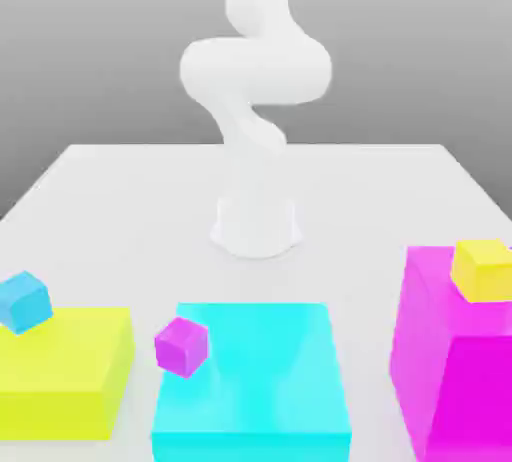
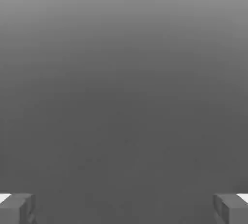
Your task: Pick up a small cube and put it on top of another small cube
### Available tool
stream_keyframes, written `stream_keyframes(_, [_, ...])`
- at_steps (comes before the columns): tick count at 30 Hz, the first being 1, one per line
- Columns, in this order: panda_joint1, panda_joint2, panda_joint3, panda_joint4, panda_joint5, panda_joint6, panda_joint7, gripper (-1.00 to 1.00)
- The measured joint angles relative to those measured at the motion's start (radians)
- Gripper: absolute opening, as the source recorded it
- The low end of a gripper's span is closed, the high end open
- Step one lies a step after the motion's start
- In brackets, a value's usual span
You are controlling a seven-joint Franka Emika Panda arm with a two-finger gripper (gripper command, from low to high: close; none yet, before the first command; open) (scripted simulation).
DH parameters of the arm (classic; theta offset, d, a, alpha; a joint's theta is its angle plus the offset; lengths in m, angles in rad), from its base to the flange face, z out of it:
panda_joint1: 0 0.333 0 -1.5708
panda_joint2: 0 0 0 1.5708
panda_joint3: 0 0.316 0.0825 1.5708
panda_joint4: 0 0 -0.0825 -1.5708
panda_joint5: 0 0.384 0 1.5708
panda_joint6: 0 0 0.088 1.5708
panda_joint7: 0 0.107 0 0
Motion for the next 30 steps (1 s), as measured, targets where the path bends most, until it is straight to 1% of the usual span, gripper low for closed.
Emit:
stream_keyframes(8, [-0.005,0.241,0.295,-0.038,-0.098,0.105,0.214,0.00])
stream_keyframes(13, [0.010,0.406,0.460,-0.070,-0.173,0.171,0.359,0.00])
stream_keyframes(18, [0.046,0.572,0.601,-0.102,-0.248,0.236,0.504,0.00])
stream_keyframes(21, [0.101,0.669,0.666,-0.121,-0.283,0.276,0.583,0.00])
stream_keyframes(24, [0.192,0.755,0.698,-0.151,-0.288,0.320,0.640,0.00])
stream_keyframes(30, [0.117,0.881,0.589,-0.335,-0.244,0.440,0.772,0.00])
